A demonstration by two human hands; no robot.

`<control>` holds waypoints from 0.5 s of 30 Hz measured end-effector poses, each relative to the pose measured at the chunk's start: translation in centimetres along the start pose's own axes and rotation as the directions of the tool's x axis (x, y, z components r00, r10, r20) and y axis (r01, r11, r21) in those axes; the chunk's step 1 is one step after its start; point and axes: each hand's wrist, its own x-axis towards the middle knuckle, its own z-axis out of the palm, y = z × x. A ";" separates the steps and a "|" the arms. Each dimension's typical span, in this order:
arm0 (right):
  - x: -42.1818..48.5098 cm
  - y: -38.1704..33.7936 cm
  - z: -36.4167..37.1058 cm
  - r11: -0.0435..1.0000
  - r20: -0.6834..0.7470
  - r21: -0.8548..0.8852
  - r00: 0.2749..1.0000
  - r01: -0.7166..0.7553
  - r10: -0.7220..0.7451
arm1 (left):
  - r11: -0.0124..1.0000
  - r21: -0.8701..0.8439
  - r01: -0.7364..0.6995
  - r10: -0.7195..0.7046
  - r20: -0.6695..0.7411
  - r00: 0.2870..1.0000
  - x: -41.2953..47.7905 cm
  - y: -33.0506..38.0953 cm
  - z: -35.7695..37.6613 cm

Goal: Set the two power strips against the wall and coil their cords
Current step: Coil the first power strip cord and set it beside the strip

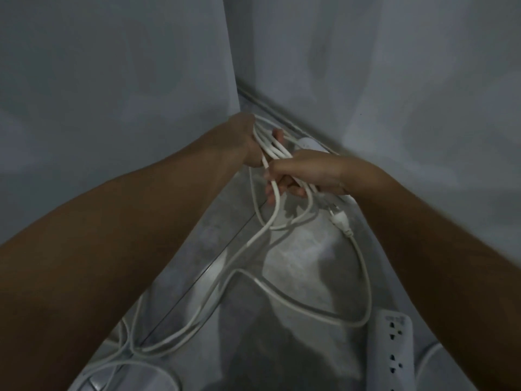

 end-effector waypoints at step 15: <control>1.8 1.2 0.2 0.946 -0.101 0.325 0.994 -0.007 0.042 | -0.115 0.992 -0.048 -0.630 -0.035 0.776 -0.2 -6.4 -13.5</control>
